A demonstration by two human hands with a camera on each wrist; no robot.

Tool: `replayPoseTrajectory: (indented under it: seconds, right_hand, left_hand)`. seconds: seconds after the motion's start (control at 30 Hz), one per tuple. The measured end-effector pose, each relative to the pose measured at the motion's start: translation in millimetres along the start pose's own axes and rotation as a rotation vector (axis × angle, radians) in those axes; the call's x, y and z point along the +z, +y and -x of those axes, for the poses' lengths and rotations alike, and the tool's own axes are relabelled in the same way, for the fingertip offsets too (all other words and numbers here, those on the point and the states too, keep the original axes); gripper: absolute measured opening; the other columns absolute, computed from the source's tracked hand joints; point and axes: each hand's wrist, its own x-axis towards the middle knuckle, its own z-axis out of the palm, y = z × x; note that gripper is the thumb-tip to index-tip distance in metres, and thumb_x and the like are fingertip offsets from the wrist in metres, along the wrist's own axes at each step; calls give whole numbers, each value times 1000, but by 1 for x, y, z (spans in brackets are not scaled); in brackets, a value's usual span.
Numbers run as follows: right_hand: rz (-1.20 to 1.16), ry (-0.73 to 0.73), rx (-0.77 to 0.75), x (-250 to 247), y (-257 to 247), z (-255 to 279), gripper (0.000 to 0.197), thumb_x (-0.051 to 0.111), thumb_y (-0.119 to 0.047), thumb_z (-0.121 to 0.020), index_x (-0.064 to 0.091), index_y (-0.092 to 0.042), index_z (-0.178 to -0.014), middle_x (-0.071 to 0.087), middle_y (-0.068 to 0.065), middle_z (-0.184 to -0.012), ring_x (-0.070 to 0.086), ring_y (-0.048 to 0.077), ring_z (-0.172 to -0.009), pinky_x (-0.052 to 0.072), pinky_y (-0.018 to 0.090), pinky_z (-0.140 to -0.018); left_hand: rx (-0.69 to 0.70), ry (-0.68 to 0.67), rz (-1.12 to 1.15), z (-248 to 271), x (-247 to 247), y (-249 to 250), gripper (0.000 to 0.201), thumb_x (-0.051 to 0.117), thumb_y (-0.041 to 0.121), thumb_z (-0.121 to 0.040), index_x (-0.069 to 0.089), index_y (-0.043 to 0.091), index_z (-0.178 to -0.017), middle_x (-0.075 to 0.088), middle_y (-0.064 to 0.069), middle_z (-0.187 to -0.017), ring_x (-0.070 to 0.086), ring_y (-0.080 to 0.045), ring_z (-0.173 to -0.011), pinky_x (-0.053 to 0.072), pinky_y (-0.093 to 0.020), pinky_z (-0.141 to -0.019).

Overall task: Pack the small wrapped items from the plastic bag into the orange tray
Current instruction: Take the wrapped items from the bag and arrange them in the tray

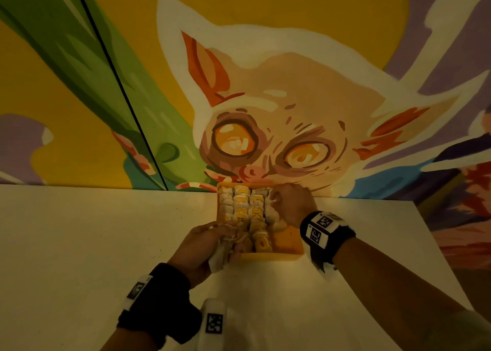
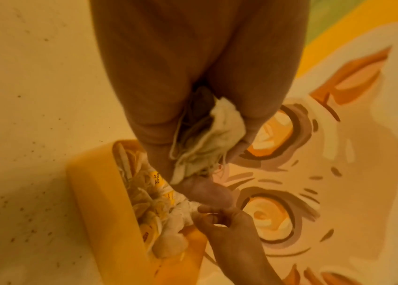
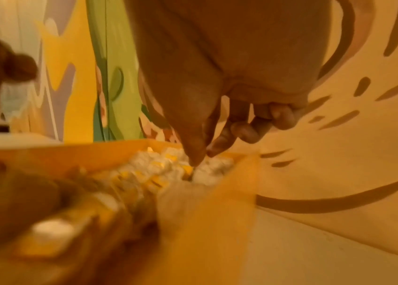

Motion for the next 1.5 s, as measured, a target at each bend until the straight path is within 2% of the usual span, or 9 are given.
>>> replayPoseTrajectory:
  seconds: [0.17, 0.37, 0.43, 0.57, 0.73, 0.87, 1.1, 1.37, 1.5]
  right_hand:
    - [-687, -98, -192, -2, -40, 43, 7, 67, -28, -89, 71, -23, -93, 69, -9, -92, 62, 5, -88, 50, 23, -77]
    - [-842, -194, -326, -9, -62, 87, 26, 77, -25, -81, 65, -26, -104, 63, -6, -87, 53, 3, -71, 46, 17, -63]
    - [-884, -164, -308, -9, -67, 98, 32, 81, -32, -76, 62, -27, -100, 60, -4, -85, 53, 5, -70, 47, 20, -62]
    - [-717, -159, -410, -5, -80, 112, 47, 87, -38, -64, 57, -27, -98, 55, -6, -94, 55, 8, -78, 53, 30, -71]
    - [-517, -39, -467, 2, -79, 114, 29, 76, -36, -78, 60, -28, -101, 52, -14, -100, 49, 2, -87, 47, 24, -77]
    - [-606, 33, -398, 1, -76, 119, 9, 67, -30, -89, 68, -25, -97, 59, -15, -93, 53, -3, -81, 40, 8, -69]
    - [-971, 43, -196, -13, -57, 114, 7, 65, -20, -91, 71, -18, -95, 72, -2, -89, 68, 13, -82, 55, 22, -71]
    - [-904, -68, -217, -26, -32, 101, 13, 60, -15, -94, 72, -16, -99, 70, 0, -94, 66, 18, -87, 57, 32, -76]
    - [-825, -79, -214, -28, -29, 98, 13, 61, -19, -94, 72, -19, -102, 70, -5, -94, 65, 13, -89, 55, 30, -80]
  left_hand:
    - [-44, -36, 55, 5, 4, -1, 23, 53, 0, -90, 64, -6, -109, 68, -19, -85, 62, -26, -70, 54, -32, -61]
    - [-37, 27, 71, 10, 7, -6, 31, 46, 12, -96, 63, -6, -115, 66, -28, -113, 65, -29, -87, 56, -33, -65]
    - [-16, 62, 72, 12, 7, -5, 29, 46, 12, -94, 68, -6, -103, 69, -27, -102, 67, -29, -81, 55, -33, -65]
    - [3, 139, 74, 17, 11, -4, 26, 47, 12, -91, 66, -2, -82, 63, -18, -70, 62, -22, -54, 48, -29, -51]
    - [-15, 216, 132, 20, 13, -2, 23, 52, 15, -91, 68, -2, -95, 67, -21, -85, 65, -28, -70, 52, -31, -58]
    - [-9, 174, 196, 22, 14, -1, 17, 54, 14, -86, 66, 3, -88, 64, -18, -84, 61, -28, -71, 47, -33, -62]
    - [25, 242, 332, 20, 6, -7, 26, 54, 28, -96, 57, 6, -83, 62, -12, -60, 56, -25, -66, 45, -32, -60]
    - [102, -40, -215, 36, 5, -7, 16, 74, 23, -82, 72, 15, -95, 60, -7, -77, 49, -21, -65, 41, -30, -55]
    - [150, -36, -331, 31, 13, -12, 11, 69, 23, -87, 73, 13, -85, 60, -8, -80, 48, -19, -60, 40, -28, -53]
